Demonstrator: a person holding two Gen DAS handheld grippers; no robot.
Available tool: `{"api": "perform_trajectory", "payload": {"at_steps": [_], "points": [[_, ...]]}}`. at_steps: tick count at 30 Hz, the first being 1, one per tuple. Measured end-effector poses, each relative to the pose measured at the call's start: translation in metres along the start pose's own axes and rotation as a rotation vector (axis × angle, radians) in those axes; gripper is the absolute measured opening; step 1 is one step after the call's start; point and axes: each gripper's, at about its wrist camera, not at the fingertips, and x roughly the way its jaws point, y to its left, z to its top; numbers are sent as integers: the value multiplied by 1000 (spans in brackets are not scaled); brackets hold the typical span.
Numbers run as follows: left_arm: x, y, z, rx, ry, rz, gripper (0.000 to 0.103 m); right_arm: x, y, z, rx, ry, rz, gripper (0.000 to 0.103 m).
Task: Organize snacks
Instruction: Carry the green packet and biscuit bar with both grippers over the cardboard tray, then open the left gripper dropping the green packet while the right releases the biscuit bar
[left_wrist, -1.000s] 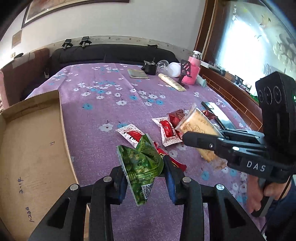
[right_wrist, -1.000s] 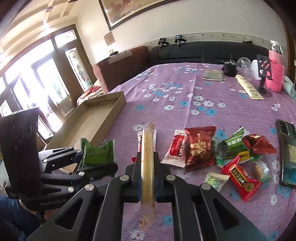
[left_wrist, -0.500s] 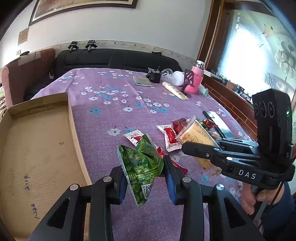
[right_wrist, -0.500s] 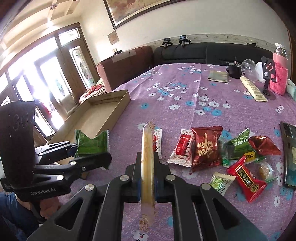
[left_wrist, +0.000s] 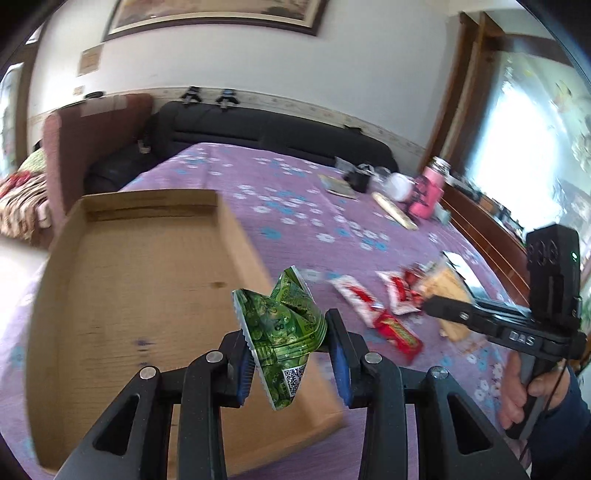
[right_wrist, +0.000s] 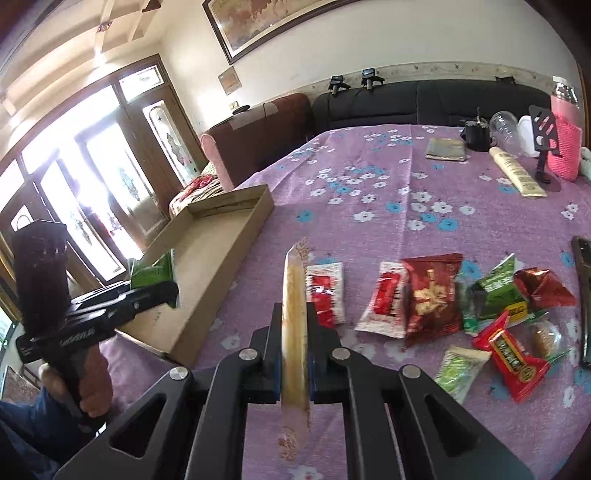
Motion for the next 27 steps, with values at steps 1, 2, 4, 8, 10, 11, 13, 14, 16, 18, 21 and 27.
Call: {"api": "perform_trajectory", "payload": {"at_steps": [1,2,4,8,10,11,13,14,16,18,21,27], "points": [[-2,7,-1,-8,-5,13,37,3,5,1,3,12,15,9],[-5,17,-1,-22,-13,36,37,6,11,1,7,25,31,9],[-10,35,-2,-56,-19,69,37,13,24,3,8,51,65,9],[-13,62,-8,-114,-22,128,37,32,58,10,-11,86,144,9],[-13,73,-11,-155,-12,130,37,45,75,14,-20,105,180,9],[-13,75,-11,-163,-12,133,37,51,82,16,-21,115,194,9],[-9,76,-12,-163,-2,172,37,68,95,19,-26,142,217,9],[-7,75,-12,-161,7,181,38,78,101,21,-28,157,216,9],[-2,75,-11,-161,24,197,38,98,106,21,-10,187,226,9],[1,78,-12,-169,37,202,38,113,107,19,15,207,238,9],[0,78,-12,-174,39,190,38,127,112,11,12,217,242,10],[2,73,-12,-146,38,191,38,128,129,2,-83,179,222,10]]}}
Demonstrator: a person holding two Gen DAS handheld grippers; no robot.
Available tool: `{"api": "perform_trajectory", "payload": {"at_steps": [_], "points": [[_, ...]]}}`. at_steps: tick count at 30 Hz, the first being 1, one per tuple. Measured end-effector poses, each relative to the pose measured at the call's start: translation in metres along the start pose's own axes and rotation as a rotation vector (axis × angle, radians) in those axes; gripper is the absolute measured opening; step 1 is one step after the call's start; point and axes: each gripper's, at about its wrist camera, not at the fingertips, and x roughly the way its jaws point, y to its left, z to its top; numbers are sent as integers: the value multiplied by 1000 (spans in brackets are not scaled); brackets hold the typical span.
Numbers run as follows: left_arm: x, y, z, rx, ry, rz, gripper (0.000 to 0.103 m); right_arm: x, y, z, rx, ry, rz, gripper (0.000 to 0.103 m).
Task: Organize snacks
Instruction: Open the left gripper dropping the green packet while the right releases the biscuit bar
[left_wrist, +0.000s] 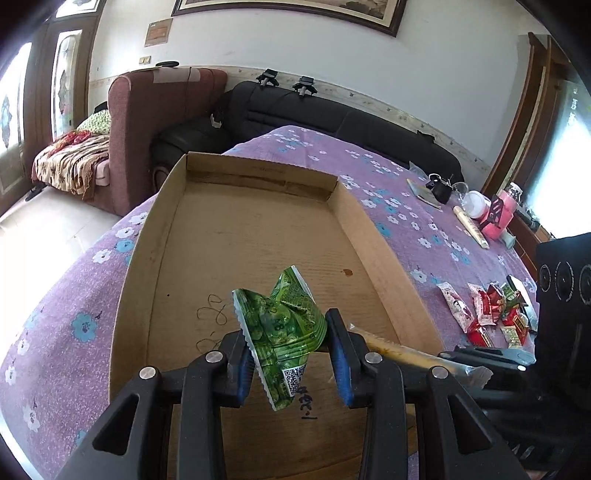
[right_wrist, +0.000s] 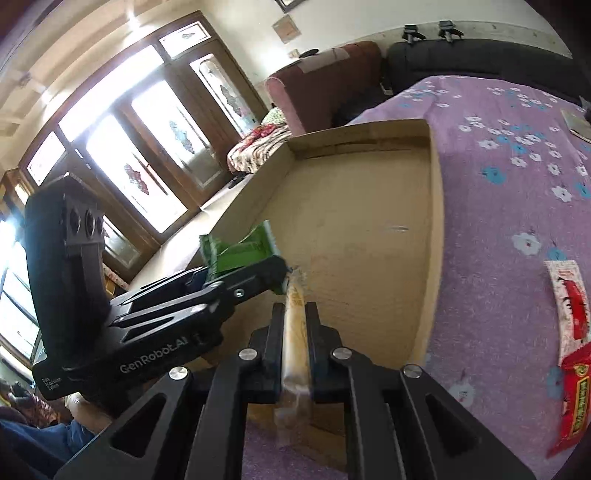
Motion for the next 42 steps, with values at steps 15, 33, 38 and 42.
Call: {"api": "perform_trajectory", "payload": {"at_steps": [15,33,38,42], "points": [[-1,7,0,-22,10,-14,38,-18,5,-2,-58,-74,-89,32],[-9,10,0,-45,-47,-16,62,-69,-24,15,112,-163,-127,33],[-9,6,-1,-29,-50,-10,62,-94,-42,20,125,-157,-162,33],[-10,3,-1,-13,-55,-2,62,-121,-66,16,117,-155,-220,34]]}}
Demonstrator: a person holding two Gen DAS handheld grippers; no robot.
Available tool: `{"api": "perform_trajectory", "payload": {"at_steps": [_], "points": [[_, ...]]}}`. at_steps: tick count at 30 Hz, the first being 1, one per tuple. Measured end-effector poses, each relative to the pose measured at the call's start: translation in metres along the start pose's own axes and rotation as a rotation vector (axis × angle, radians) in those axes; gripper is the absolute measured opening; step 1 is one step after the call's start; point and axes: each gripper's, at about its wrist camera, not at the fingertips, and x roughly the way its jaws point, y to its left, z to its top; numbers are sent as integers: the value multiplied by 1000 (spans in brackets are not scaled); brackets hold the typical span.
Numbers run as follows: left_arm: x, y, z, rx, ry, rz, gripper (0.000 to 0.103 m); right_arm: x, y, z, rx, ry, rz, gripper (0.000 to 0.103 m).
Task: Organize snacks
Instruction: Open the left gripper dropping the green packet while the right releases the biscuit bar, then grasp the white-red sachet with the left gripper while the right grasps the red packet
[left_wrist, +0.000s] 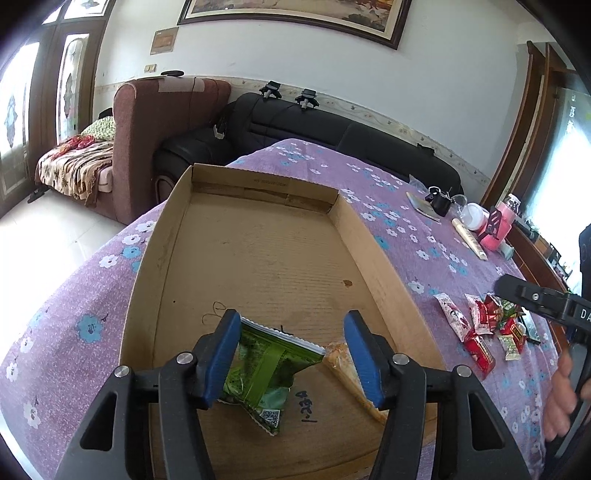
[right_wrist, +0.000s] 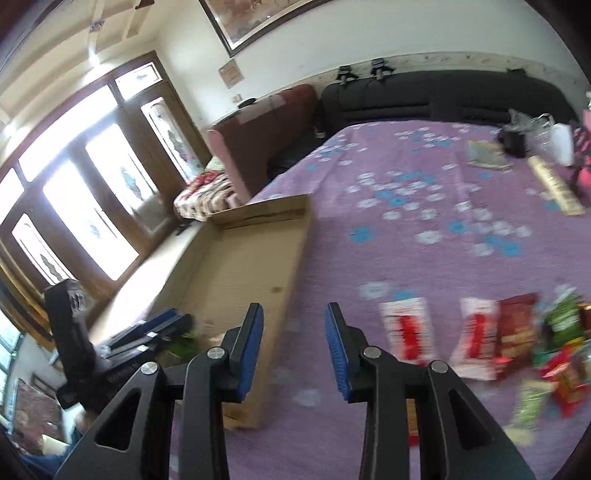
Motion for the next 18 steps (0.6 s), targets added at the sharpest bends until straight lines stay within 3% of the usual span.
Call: {"api": "perform_trajectory", "payload": {"at_steps": [7,11,15,18], "points": [[-2,-7,-1,32,-8,10,62,4,-59,-22,114,86,-27,38],[-5,-12,-3,52,-22,12,62,14,-57,-27,57,157,-32,38],[-6,-20,-4,78,-19,27,62,23,-46,-34,-24,214,-93,38],[-7,-29,-1,76,14,-15,62,30,-41,-42,-82,266,-119,37]]}}
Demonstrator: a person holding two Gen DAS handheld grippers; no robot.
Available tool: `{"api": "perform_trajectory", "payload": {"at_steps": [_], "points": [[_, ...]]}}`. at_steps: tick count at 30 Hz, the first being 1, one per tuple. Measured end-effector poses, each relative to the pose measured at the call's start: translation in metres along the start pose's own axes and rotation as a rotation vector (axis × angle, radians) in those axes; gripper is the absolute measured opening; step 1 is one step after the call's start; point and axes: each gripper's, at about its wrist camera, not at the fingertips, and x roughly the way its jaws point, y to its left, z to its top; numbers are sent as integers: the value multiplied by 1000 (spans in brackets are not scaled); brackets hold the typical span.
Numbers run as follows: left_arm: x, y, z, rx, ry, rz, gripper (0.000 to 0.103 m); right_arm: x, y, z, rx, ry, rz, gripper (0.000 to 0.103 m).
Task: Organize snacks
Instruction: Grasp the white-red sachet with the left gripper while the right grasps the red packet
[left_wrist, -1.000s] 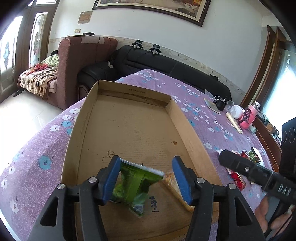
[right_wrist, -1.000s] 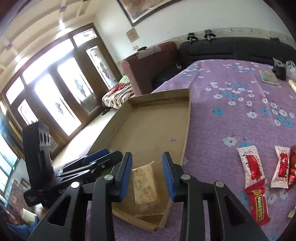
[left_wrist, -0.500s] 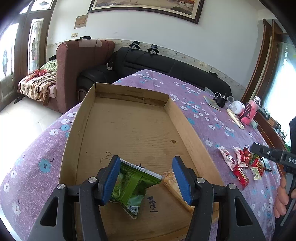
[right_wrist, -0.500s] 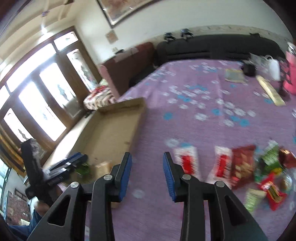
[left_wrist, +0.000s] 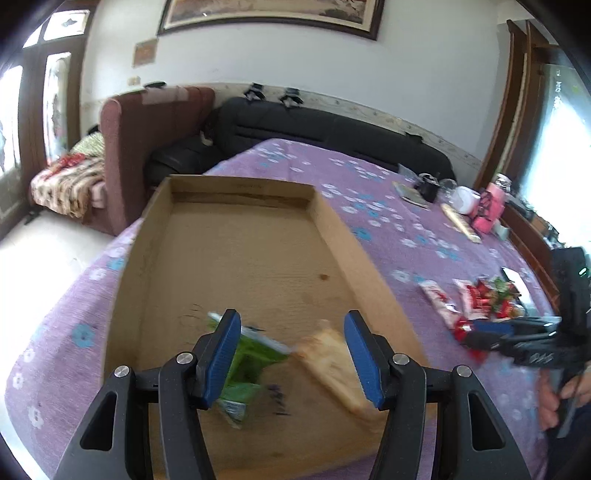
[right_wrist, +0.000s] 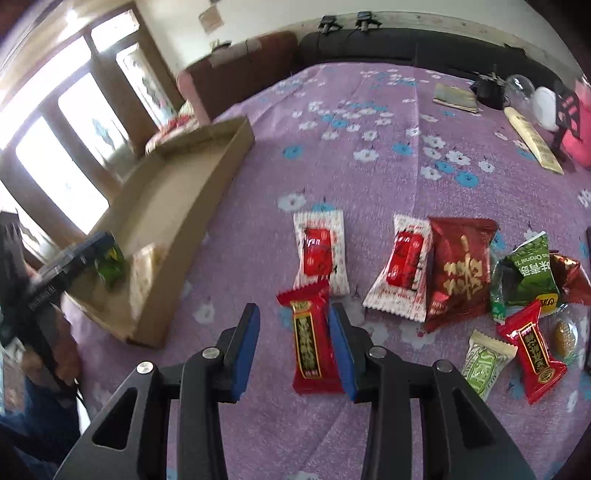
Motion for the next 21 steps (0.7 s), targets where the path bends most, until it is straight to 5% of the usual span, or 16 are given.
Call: {"api": "perform_trajectory", "payload": {"at_steps": [6,12,17,21], "points": [[-9,-42,19,40,43,-107,62,1,1,-4,-43,21,-64,18],[12,-91,36,23,164,-219,62,-24,-17,4,45,-81,-47,18],[56,-128,43,-31,312,-210,62,-48,-50,9,202,-185,-87,18],[90,-151,40,-37,381,-120,62,-62,-69,10,285,-243,-101,18]]}}
